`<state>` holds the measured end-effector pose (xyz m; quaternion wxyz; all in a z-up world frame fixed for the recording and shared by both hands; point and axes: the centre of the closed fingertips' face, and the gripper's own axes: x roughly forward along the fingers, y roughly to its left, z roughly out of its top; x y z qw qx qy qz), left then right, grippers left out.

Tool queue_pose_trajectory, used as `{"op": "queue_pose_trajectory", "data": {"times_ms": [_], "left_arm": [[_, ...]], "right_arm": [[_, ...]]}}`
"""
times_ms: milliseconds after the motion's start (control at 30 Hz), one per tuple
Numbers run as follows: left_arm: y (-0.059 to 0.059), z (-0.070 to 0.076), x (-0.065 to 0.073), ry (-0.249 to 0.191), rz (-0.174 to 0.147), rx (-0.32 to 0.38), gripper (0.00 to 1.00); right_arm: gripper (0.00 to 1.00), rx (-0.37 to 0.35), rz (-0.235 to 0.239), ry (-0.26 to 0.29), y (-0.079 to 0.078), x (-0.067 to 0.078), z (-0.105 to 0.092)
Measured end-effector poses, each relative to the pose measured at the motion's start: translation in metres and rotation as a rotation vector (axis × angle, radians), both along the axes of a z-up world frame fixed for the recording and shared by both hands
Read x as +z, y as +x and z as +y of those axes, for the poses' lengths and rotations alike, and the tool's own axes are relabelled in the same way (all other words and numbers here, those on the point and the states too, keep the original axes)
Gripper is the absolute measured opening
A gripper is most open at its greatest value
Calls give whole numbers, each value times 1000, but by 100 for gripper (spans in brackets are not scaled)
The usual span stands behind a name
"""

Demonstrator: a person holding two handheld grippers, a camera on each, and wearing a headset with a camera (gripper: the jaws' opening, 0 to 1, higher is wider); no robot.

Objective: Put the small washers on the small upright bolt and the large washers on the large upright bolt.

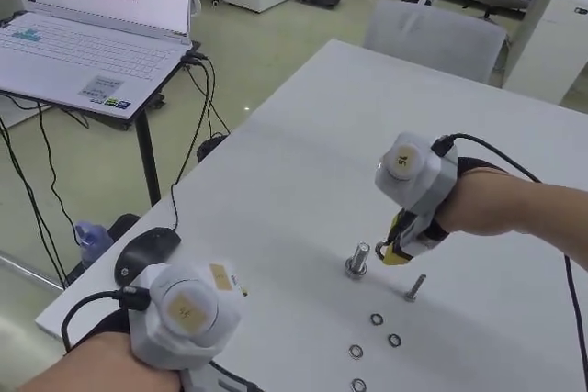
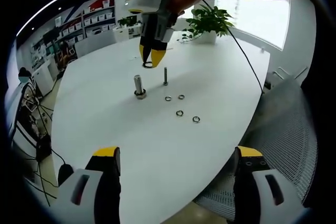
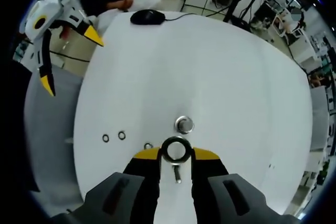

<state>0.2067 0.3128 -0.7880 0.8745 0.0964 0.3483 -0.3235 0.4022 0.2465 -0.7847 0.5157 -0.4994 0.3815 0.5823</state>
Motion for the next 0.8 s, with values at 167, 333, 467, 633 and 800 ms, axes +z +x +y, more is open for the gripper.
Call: {"op": "queue_pose_trajectory", "data": {"times_ms": [167, 333, 467, 633, 800], "left_arm": [[1, 1, -1, -3, 3, 5, 91], [1, -1, 0, -23, 0, 7, 96], [0, -3, -2, -22, 6, 2, 98], [-1, -4, -1, -28, 10, 3, 99], [-4, -3, -1, -25, 20, 1, 99]], "right_arm": [[22, 4, 1, 9, 4, -3, 9], [22, 8, -3, 16, 6, -6, 17], [22, 8, -2, 14, 9, -10, 23], [22, 16, -3, -7, 8, -17, 24], [22, 18, 5, -13, 3, -19, 26]]}}
